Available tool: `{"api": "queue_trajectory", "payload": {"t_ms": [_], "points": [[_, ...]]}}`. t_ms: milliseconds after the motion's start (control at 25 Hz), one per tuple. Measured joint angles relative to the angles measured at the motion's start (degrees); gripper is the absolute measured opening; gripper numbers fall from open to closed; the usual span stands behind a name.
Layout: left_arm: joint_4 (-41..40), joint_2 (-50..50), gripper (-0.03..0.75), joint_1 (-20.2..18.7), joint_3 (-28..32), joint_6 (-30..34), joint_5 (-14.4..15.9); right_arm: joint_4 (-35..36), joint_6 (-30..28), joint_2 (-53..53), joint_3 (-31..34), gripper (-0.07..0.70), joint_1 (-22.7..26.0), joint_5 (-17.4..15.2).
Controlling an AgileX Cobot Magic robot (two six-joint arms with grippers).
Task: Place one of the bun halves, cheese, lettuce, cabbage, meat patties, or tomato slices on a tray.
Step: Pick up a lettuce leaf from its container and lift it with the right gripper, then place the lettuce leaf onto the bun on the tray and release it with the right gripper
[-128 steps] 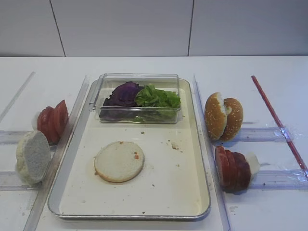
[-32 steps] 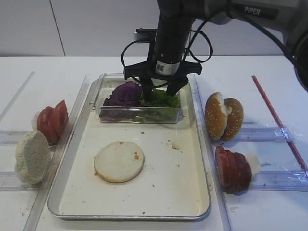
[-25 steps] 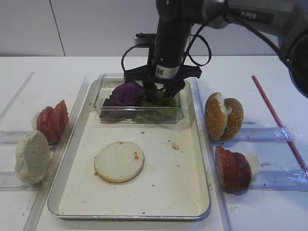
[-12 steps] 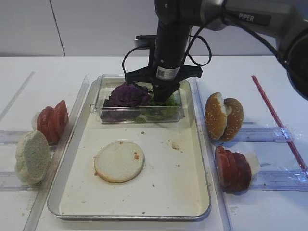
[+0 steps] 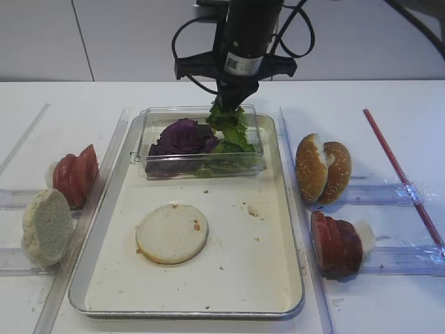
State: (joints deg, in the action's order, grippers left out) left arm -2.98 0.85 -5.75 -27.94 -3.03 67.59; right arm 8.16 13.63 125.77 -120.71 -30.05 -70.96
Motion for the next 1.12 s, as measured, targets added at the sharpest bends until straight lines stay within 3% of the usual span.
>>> {"api": "queue_trajectory", "payload": {"t_ms": [360, 960, 1120], "points": [[0.0, 0.0, 0.411, 0.0, 0.0, 0.0, 0.0, 1.78, 0.45, -7.26, -0.13, 0.069, -0.82, -0.33], [0.0, 0.0, 0.411, 0.0, 0.0, 0.0, -0.07, 2.73, 0.86, -11.25, -0.13, 0.069, -12.29, -0.9], [0.0, 0.0, 0.411, 0.0, 0.0, 0.0, -0.07, 4.14, 0.86, -11.94, 3.74, 0.069, -14.49, -0.8]]}}
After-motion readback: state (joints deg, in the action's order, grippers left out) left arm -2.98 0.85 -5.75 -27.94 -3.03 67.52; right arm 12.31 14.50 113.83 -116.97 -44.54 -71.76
